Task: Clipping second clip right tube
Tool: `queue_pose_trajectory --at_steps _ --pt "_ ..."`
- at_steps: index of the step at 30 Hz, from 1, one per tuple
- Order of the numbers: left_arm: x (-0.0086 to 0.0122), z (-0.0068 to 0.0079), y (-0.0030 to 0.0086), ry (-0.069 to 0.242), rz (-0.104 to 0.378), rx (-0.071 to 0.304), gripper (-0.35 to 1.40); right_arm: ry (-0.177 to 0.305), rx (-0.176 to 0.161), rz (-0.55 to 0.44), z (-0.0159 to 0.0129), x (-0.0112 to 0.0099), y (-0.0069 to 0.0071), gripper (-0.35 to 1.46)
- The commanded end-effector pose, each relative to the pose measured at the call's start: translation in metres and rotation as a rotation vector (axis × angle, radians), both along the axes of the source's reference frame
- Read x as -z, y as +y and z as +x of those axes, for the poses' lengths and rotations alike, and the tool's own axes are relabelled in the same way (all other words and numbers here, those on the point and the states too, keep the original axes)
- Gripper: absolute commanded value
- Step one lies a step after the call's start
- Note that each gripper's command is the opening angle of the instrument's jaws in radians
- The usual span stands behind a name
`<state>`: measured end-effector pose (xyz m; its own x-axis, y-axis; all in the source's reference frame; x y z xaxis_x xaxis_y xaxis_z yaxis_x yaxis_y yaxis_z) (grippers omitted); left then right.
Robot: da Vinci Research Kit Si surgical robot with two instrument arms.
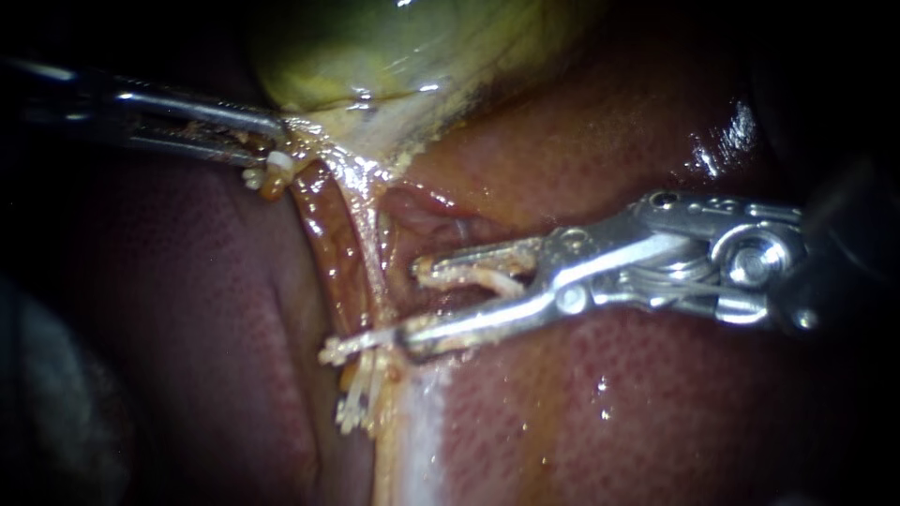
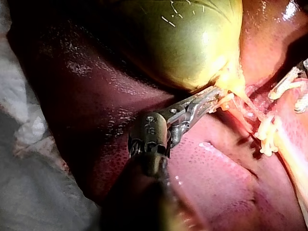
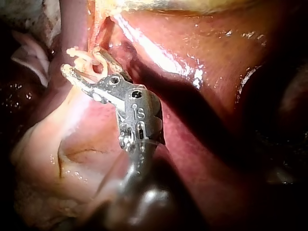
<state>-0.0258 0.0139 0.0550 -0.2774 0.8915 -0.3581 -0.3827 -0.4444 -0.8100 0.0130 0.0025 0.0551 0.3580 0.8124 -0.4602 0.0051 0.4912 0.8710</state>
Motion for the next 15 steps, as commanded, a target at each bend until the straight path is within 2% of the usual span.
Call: queue_pose_trajectory --at_steps 1,4,9,15 --pt "0.0 0.0 0.0 0.0 0.0 0.0 -0.35 -0.006 0.001 0.002 0.0 -0.0004 -0.0001 0.5" --pt "0.0 0.0 0.0 0.0 0.0 0.0 -0.35 -0.013 -0.003 0.004 0.0001 -0.0019 -0.0004 0.5" --pt "0.0001 0.0 -0.0001 0.0 0.0 0.0 -0.35 -0.021 0.01 0.016 0.0011 -0.0041 -0.0013 0.5" --pt "0.0001 0.0 -0.0001 0.0 0.0 0.0 -0.35 -0.022 0.031 0.024 0.003 -0.0056 -0.0022 0.5"
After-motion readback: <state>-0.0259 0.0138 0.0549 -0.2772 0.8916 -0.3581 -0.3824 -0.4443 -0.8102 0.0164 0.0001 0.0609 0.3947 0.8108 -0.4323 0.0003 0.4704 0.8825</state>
